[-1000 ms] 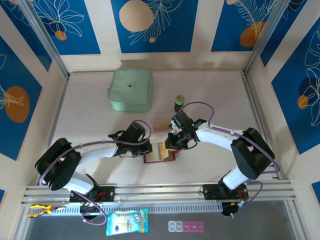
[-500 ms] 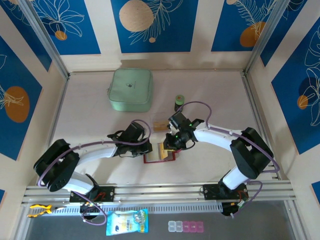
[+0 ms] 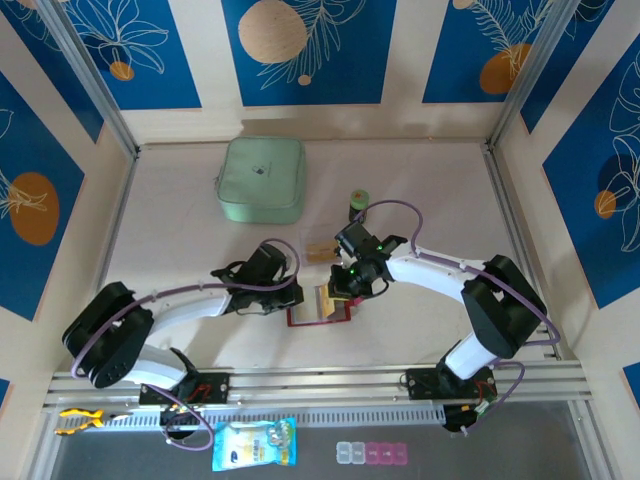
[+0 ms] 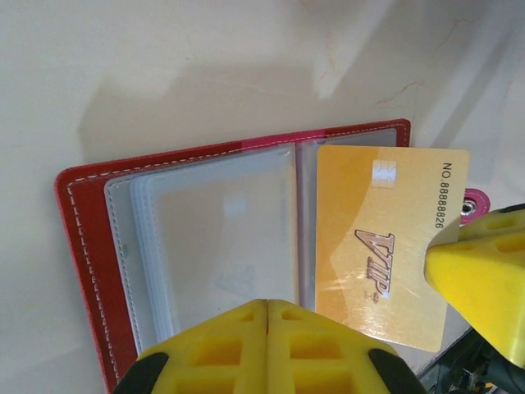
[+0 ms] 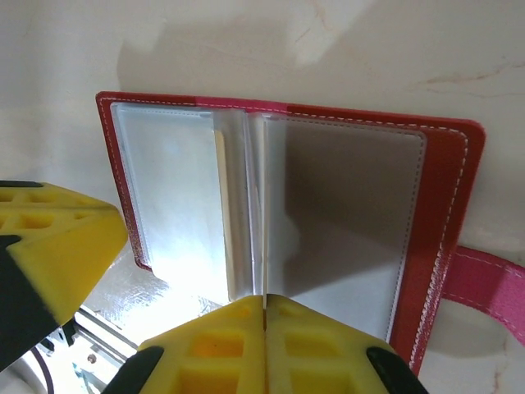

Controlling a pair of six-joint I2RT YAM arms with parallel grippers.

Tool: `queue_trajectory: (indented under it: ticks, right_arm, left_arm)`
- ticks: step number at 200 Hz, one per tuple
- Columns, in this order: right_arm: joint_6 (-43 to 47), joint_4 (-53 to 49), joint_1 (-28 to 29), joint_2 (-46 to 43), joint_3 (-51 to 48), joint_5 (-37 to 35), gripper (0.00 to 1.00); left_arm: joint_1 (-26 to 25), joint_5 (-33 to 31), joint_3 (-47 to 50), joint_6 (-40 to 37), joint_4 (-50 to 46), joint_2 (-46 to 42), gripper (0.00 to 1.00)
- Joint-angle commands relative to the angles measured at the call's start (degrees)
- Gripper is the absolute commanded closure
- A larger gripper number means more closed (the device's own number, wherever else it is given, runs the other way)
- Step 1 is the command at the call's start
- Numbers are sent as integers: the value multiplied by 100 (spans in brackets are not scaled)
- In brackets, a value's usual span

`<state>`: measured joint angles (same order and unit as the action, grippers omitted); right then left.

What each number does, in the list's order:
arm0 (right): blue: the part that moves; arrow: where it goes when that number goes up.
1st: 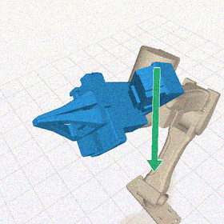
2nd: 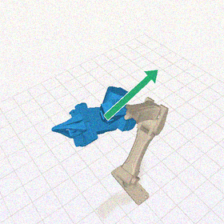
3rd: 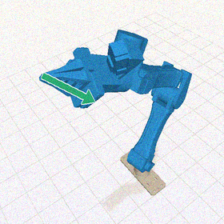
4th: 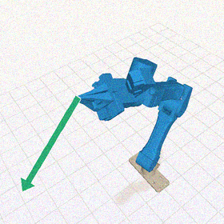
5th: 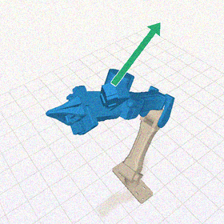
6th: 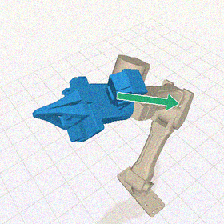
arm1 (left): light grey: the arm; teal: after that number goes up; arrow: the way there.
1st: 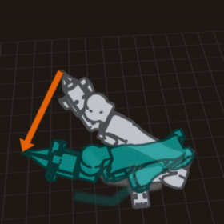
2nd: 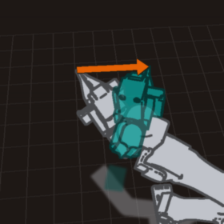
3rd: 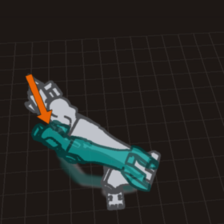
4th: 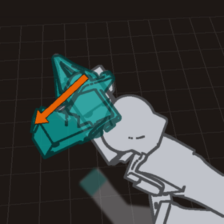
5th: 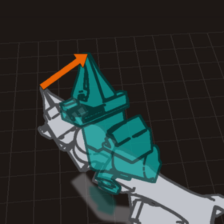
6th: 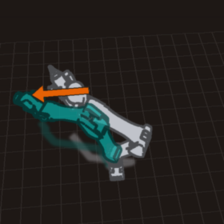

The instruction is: Take the credit cards out of the card holder

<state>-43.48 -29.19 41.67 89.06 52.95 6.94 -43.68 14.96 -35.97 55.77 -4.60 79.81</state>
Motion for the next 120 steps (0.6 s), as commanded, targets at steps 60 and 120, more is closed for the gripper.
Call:
queue_trajectory:
  ticks: [60, 120]
  right_arm:
    - [2013, -1207, -294, -155, 939, -137, 94]
    - [5251, -1875, -644, 379, 1978, -458, 100]
  left_arm:
    - [298, -113, 340, -234, -441, -798, 96]
    - [435, -207, 524, -226, -717, -1267, 95]
